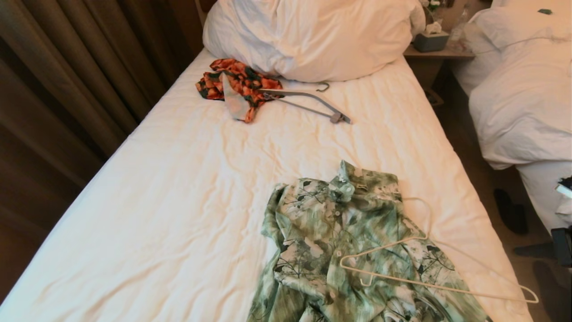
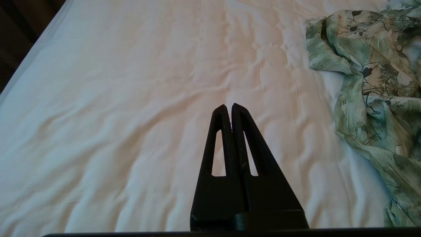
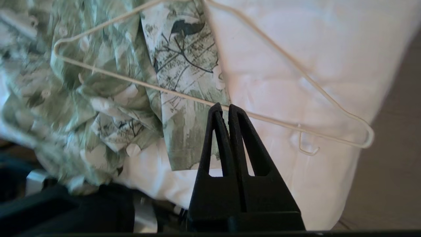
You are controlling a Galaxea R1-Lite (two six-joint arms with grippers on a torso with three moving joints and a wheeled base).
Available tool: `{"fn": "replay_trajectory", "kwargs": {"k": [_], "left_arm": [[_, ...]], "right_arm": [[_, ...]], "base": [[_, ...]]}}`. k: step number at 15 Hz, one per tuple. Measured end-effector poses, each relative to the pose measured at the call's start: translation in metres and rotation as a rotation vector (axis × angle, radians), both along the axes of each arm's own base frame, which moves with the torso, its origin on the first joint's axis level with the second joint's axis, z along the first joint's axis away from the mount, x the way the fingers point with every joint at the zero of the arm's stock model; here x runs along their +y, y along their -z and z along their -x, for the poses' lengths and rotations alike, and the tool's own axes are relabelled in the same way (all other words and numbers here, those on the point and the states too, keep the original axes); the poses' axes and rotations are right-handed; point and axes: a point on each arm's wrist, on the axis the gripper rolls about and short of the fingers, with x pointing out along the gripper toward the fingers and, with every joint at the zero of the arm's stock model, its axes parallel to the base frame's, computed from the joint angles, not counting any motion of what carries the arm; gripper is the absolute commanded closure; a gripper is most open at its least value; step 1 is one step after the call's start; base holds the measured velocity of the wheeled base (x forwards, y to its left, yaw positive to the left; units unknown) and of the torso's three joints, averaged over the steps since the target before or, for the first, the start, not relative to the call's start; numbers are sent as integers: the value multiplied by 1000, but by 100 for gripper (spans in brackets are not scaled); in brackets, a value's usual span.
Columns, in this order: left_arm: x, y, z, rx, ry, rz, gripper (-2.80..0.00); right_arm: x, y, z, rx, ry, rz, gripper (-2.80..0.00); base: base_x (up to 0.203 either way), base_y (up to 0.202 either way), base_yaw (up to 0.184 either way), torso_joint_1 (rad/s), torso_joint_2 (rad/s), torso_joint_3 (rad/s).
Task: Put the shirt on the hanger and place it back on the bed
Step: Lift the shirt and hanger
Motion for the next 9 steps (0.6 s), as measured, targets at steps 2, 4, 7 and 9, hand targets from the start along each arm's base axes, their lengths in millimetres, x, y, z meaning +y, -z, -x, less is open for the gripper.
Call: {"fn": "replay_trajectory", "kwargs": {"k": [2, 4, 7, 9], "left_arm": [[0, 0, 0, 0, 0, 0, 0], [0, 0, 0, 0, 0, 0, 0], [0, 0, 0, 0, 0, 0, 0], [0, 0, 0, 0, 0, 0, 0]], "right_arm": [[-25, 10, -28, 53, -80, -85, 0], [-46, 22, -53, 99, -136, -161, 0], [-62, 41, -76, 152, -219, -202, 0], [-66, 48, -85, 168, -262, -193, 0]], "base": [[0, 0, 0, 0, 0, 0], [0, 0, 0, 0, 0, 0], [0, 0, 0, 0, 0, 0], [0, 0, 0, 0, 0, 0]]}}
